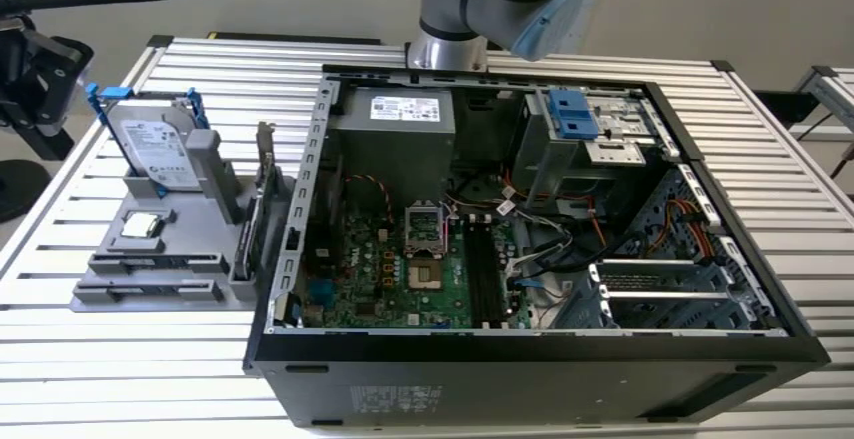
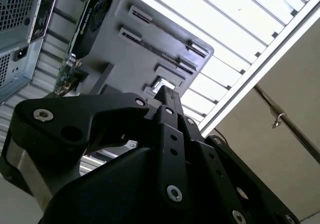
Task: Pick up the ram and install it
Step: 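Pick up the ram and move it above insertion slot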
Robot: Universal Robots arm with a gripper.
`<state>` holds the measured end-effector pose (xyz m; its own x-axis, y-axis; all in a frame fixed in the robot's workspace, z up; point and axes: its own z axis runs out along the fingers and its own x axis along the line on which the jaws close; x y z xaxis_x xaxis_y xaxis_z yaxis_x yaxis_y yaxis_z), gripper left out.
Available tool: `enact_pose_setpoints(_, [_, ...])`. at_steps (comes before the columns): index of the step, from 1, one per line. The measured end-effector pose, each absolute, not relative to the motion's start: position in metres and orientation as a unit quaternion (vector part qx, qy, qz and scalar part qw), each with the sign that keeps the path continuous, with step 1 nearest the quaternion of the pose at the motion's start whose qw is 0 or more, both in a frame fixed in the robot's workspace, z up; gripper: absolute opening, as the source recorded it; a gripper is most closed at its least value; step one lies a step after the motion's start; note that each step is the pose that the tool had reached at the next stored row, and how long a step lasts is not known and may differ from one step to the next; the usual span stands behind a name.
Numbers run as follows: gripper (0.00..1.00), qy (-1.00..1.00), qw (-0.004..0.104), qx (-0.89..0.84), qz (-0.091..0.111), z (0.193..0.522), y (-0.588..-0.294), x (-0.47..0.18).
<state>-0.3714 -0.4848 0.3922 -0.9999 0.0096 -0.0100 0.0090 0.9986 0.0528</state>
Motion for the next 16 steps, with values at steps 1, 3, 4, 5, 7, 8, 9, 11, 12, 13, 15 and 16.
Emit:
enact_pose_setpoints(1, [0.0, 1.0, 0.005, 0.005, 0.027, 0.3921, -0.4848, -0.3714])
enact_pose_setpoints(3, [0.0, 1.0, 0.005, 0.005, 0.027, 0.3922, -0.4848, -0.3714])
enact_pose_setpoints(4, [1.0, 1.0, 0.005, 0.005, 0.027, 0.3921, -0.4848, -0.3714])
enact_pose_setpoints(5, [1.0, 1.0, 0.005, 0.005, 0.027, 0.3921, -0.4848, -0.3714])
enact_pose_setpoints(7, [1.0, 1.0, 0.005, 0.005, 0.027, 0.3921, -0.4848, -0.3714])
enact_pose_setpoints(8, [1.0, 1.0, 0.005, 0.005, 0.027, 0.3921, -0.4848, -0.3714])
enact_pose_setpoints(9, [1.0, 1.0, 0.005, 0.005, 0.028, 0.3921, -0.4848, -0.3714])
enact_pose_setpoints(11, [1.0, 1.0, 0.005, 0.005, 0.028, 0.3921, -0.4848, -0.3714])
enact_pose_setpoints(12, [1.0, 1.0, 0.005, 0.005, 0.028, 0.3921, -0.4848, -0.3714])
enact_pose_setpoints(13, [1.0, 1.0, 0.005, 0.005, 0.029, 0.3922, -0.4848, -0.3714])
enact_pose_setpoints(15, [1.0, 1.0, 0.005, 0.005, 0.029, 0.3921, -0.4848, -0.3714])
enact_pose_setpoints(16, [1.0, 1.0, 0.005, 0.005, 0.029, 0.3921, -0.4848, -0.3714])
